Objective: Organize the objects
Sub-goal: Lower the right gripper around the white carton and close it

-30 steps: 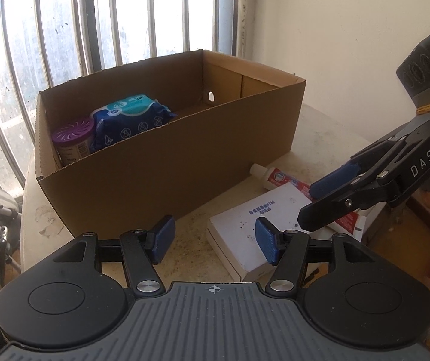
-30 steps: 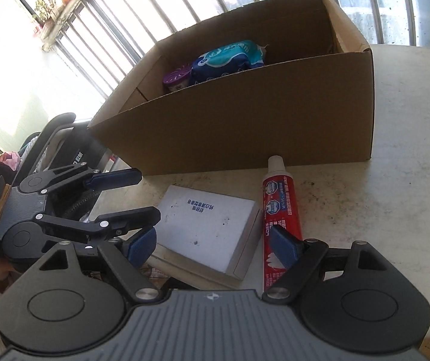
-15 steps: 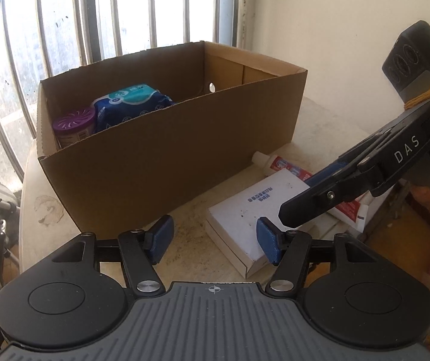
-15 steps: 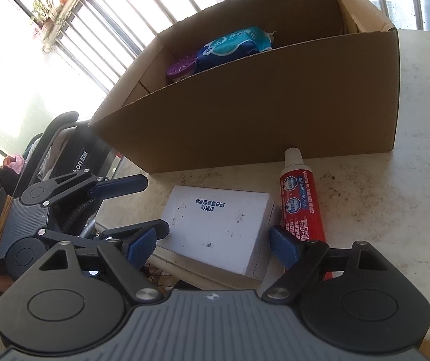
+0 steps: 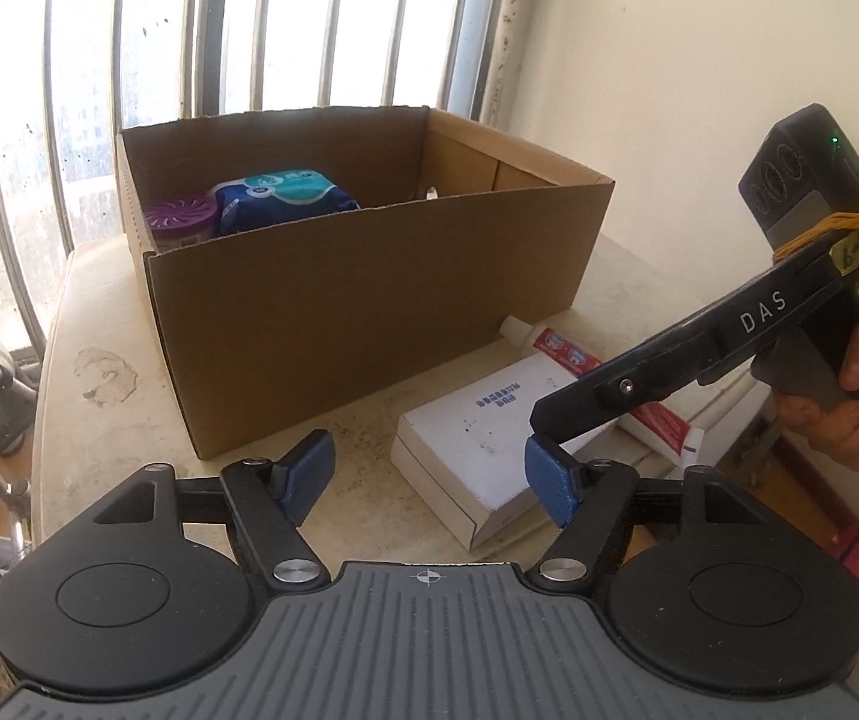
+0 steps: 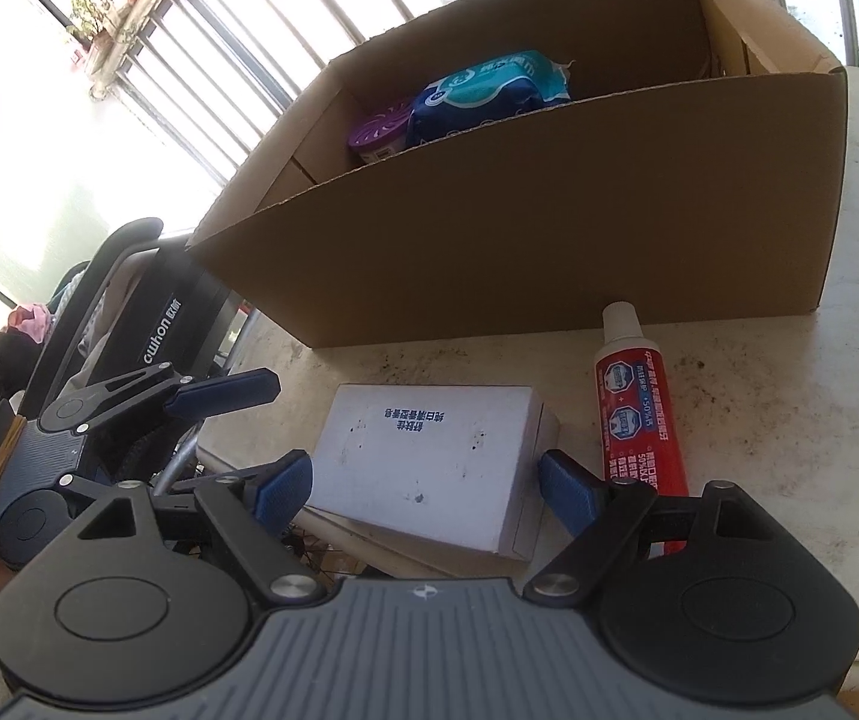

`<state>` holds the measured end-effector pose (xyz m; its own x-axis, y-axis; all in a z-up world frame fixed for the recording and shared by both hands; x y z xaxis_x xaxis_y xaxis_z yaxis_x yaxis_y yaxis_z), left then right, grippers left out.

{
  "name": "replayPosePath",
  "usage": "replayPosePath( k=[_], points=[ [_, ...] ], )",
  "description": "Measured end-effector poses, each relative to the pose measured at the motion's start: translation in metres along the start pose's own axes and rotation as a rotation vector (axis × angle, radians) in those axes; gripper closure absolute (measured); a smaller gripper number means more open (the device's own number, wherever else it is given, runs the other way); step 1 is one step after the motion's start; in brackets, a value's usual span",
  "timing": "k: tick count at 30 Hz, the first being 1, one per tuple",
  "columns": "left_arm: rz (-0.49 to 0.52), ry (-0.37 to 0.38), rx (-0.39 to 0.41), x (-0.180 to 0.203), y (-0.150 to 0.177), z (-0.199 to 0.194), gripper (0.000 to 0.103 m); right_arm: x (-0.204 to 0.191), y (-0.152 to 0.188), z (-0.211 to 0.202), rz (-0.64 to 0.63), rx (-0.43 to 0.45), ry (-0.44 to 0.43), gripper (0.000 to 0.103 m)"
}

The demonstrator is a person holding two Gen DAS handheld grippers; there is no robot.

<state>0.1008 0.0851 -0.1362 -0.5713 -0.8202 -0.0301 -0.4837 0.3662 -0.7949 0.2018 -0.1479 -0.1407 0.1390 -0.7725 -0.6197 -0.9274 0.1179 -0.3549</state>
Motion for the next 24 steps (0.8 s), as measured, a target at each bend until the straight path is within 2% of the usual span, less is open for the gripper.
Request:
replayPosePath(
  k=[2,9,17,24],
  points=[
    [0.004,0.008,-0.023,0.001,0.004,0.003,0.027,0.001,-0.001,0.000,0.010,-0.004,-0.005,0.017],
    [0.067,0.042,-0.025,0.012,0.003,0.013,0.027,-0.001,-0.003,0.003,-0.009,0.004,0.014,0.019],
    [0.110,0.030,-0.045,0.019,0.003,0.035,0.027,0.001,-0.009,0.013,0.000,-0.009,0.036,0.019],
    [0.122,0.048,-0.050,0.022,0.008,0.046,0.029,-0.001,-0.008,0.015,-0.003,0.002,0.032,0.019]
  ],
)
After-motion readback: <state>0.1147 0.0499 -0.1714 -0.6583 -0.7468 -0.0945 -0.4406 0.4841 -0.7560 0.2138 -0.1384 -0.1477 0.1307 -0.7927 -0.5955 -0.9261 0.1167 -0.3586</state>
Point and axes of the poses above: each gripper's, at about its wrist camera, not at the fingertips, and z roughly the way its jaws point, x to its right, y to its underside, the point moved 4 cm from there along z, roughly the way its jaws point, and after that the axes turned 13 degrees about z, right-handed, at the moved point
